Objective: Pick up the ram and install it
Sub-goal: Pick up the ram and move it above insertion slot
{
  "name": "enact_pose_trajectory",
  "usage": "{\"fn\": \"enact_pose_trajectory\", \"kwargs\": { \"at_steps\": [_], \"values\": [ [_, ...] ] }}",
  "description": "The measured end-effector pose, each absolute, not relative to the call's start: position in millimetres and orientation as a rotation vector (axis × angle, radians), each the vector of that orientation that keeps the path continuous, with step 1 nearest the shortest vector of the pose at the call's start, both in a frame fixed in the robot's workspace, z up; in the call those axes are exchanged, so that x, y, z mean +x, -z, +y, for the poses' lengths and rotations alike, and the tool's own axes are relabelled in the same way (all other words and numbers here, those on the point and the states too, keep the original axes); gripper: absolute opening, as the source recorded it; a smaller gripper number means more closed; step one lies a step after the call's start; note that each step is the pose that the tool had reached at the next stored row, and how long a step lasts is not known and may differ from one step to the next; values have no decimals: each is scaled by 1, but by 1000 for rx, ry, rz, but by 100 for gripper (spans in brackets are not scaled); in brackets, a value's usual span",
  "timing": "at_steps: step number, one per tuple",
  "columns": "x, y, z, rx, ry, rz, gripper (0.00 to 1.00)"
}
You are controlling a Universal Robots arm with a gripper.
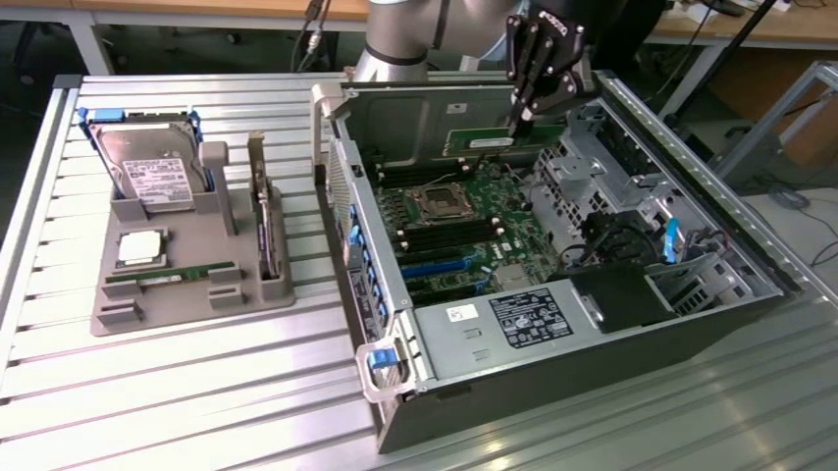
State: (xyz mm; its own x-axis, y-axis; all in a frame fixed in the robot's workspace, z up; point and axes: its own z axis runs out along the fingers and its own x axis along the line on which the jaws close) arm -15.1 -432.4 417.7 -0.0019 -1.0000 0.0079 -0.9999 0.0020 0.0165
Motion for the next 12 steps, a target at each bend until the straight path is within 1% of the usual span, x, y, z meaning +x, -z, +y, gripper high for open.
{"fn": "enact_pose_trajectory", "kwargs": {
  "at_steps": [12],
  "values": [
    [-2,-418,-432,2207,10,-2211,12]
  ]
}}
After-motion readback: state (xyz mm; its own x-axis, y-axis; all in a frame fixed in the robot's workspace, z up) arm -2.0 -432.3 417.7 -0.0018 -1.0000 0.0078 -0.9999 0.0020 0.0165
